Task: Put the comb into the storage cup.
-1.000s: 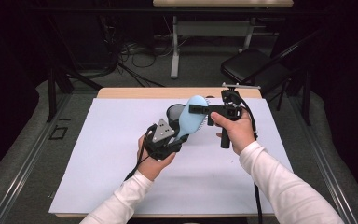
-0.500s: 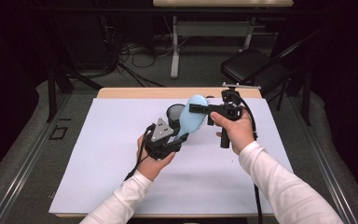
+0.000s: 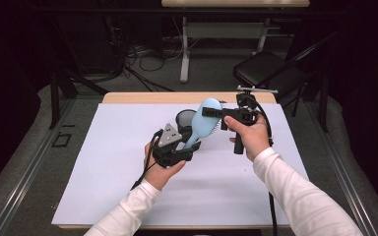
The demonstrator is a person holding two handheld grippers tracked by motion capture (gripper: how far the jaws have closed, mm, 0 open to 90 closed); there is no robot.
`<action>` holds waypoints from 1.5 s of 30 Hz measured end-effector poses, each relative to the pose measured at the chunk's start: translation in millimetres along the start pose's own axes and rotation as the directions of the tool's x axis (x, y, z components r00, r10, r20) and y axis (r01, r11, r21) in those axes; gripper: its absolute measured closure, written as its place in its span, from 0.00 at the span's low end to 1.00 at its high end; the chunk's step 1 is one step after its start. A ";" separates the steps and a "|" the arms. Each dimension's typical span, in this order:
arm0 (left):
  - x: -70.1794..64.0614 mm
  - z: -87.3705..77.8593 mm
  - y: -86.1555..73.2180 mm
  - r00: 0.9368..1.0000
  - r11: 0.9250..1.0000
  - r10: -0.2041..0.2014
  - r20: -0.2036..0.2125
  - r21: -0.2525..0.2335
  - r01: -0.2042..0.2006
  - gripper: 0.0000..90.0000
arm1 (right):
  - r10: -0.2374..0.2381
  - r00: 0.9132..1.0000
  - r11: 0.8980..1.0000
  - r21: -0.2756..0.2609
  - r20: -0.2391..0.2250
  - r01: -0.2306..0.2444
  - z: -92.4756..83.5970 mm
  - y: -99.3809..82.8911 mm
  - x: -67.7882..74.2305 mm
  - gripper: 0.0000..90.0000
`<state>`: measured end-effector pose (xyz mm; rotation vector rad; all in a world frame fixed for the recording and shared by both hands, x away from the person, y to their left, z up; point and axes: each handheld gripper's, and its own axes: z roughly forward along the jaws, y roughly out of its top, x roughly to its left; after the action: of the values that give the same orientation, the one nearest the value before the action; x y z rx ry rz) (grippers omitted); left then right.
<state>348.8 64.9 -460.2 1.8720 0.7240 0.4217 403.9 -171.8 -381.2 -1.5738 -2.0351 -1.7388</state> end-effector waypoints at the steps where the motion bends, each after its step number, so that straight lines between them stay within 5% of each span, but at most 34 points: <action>1: 0.3 0.0 0.1 1.000 1.000 -0.004 0.003 -0.004 0.004 0.50 | -0.002 1.000 1.000 0.001 0.000 0.002 0.4 0.4 -0.7 0.55; 17: 12.4 -4.6 3.7 0.997 0.997 -0.074 -0.003 0.012 0.074 0.39 | -0.014 1.000 1.000 0.010 0.023 0.014 5.3 3.6 -2.7 0.55; 21: 16.1 -6.4 6.0 0.995 0.996 -0.089 0.036 0.022 0.088 0.40 | -0.013 1.000 1.000 0.007 0.026 0.013 5.1 4.0 -2.4 0.55; 33: 17.4 -10.5 10.4 1.000 1.000 -0.008 0.027 0.000 0.008 0.39 | -0.043 0.998 0.999 0.008 0.046 0.043 2.9 8.5 0.9 0.55; 39: 19.2 -11.7 11.0 0.999 0.999 -0.031 0.027 0.006 0.031 0.26 | -0.044 0.998 0.999 0.005 0.049 0.044 3.5 9.9 1.3 0.55; 45: 22.2 -12.6 10.3 0.998 0.999 -0.048 0.028 0.015 0.047 0.24 | -0.051 0.997 0.999 0.009 0.058 0.051 4.4 11.1 1.5 0.55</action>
<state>361.1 85.3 -446.6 1.8671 0.7525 0.3595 413.2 -169.1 -374.0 -1.6032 -2.1239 -1.7198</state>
